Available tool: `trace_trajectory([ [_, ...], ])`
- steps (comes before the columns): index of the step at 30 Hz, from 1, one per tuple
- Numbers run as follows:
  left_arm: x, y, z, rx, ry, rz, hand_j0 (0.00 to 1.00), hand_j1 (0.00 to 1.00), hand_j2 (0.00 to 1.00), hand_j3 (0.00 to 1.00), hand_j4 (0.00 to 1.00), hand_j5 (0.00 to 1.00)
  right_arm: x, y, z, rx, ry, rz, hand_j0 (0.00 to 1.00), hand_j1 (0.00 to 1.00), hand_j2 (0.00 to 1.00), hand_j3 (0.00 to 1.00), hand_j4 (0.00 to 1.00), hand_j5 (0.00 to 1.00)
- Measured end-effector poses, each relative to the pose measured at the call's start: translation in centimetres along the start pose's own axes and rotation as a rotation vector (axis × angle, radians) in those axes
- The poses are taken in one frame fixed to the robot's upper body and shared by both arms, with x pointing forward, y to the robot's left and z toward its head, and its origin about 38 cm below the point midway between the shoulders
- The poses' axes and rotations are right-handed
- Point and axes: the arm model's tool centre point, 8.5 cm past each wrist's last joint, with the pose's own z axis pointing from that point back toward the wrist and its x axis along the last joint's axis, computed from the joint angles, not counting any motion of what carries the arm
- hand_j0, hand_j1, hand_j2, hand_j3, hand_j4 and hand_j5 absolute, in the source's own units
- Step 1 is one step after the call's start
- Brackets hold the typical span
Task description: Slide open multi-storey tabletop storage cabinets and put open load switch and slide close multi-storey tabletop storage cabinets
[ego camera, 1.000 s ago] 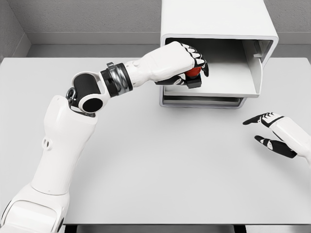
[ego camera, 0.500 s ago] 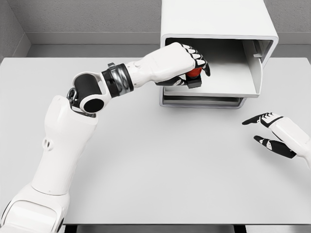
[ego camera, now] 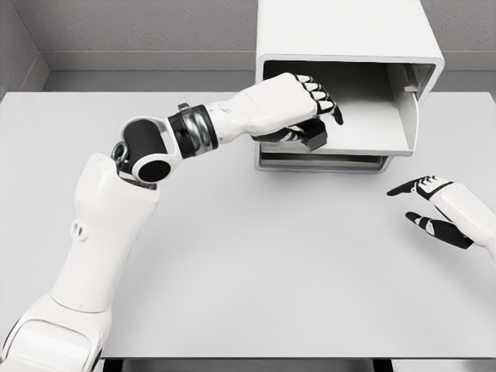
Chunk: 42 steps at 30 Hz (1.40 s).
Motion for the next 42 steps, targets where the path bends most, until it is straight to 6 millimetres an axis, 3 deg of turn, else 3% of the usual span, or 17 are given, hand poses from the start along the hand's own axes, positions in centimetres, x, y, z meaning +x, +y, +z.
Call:
trace_trajectory([
  [6,0.1,0.1,0.0,0.002,-0.003,-0.004,0.67,0.67,0.67,0.67,0.67,0.67,0.0,0.0,0.0,-0.001,0.0,0.0,0.65,0.65,0.65,0.65,0.65,0.65],
  [9,0.2,0.3,0.0,0.006,-0.005,-0.009,0.75,0.75,0.75,0.75,0.75,0.75,0.0,0.0,0.0,-0.001,0.0,0.0,0.65,0.65,0.65,0.65,0.65,0.65],
  [21,0.5,1.1,0.2,0.026,-0.008,-0.027,0.79,0.79,0.79,0.79,0.79,0.79,0.0,0.0,0.1,-0.003,0.002,-0.001,0.65,0.65,0.65,0.65,0.65,0.65],
  [23,0.5,1.2,0.2,0.03,-0.008,-0.03,0.82,0.82,0.82,0.82,0.82,0.82,0.0,0.0,0.1,-0.003,0.002,0.0,0.65,0.65,0.65,0.65,0.65,0.65],
  [27,0.8,2.1,0.8,0.057,-0.004,-0.047,0.99,0.99,0.99,0.99,0.99,0.99,0.0,-0.1,0.0,-0.004,0.001,0.001,0.65,0.65,0.65,0.65,0.65,0.65],
  [32,2.4,3.7,2.0,0.125,-0.017,-0.086,1.0,1.0,1.0,1.0,1.0,1.0,0.0,-0.4,-0.1,-0.008,-0.003,0.006,0.65,0.65,0.65,0.65,0.65,0.65],
  [34,3.0,4.4,3.1,0.176,-0.025,-0.079,1.0,1.0,1.0,1.0,1.0,1.0,0.0,-0.6,-0.2,-0.011,-0.006,0.01,0.65,0.65,0.65,0.65,0.65,0.65],
  [37,2.3,5.8,5.9,0.292,-0.029,-0.009,1.0,1.0,1.0,1.0,1.0,1.0,0.4,-0.8,-0.4,-0.011,-0.018,0.018,0.65,0.65,0.65,0.65,0.65,0.65],
  [40,-0.2,3.2,12.2,0.334,0.063,0.113,1.0,1.0,1.0,1.0,1.0,1.0,0.8,-1.0,-0.5,-0.014,-0.03,0.024,0.65,0.65,0.65,0.65,0.65,0.65],
  [42,-1.4,-0.2,17.6,0.333,0.186,0.2,1.0,1.0,1.0,1.0,1.0,1.0,0.9,-1.1,-0.6,-0.015,-0.034,0.027,0.65,0.65,0.65,0.65,0.65,0.65],
])
